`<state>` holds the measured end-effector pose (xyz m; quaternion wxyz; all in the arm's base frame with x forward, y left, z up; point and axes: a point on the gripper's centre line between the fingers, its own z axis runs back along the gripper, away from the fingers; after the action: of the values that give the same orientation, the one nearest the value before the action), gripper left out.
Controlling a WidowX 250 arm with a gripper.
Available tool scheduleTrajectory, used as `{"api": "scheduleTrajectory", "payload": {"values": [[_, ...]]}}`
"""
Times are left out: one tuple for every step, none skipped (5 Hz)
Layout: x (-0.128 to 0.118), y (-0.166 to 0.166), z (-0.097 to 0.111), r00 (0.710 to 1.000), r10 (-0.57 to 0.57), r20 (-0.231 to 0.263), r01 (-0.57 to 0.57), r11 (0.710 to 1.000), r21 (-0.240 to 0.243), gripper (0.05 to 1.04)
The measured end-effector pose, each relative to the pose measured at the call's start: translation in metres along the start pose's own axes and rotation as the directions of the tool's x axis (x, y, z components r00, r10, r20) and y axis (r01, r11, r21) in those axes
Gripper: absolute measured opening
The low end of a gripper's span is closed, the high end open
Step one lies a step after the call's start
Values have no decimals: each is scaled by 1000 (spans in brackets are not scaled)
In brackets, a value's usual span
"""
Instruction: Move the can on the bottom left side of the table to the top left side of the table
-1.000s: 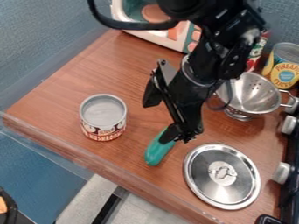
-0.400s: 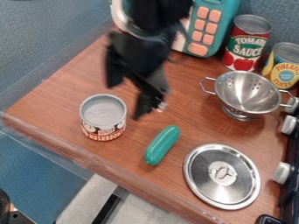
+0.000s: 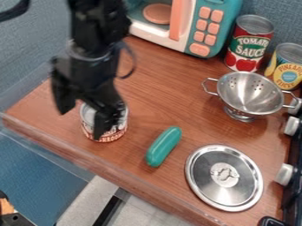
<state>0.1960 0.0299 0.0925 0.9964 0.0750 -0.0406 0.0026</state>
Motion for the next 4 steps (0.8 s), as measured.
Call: {"api": "scheduleTrajectory", "payload": {"values": [[-5, 11, -22, 997, 71, -21, -70, 997, 15, 1001], [-5, 12, -35, 996, 78, -40, -78, 997, 9, 1001], [0, 7, -42, 995, 92, -45, -93, 996, -17, 1001], [12, 0, -50, 993, 96, -66, -100, 994, -55, 1001]]}}
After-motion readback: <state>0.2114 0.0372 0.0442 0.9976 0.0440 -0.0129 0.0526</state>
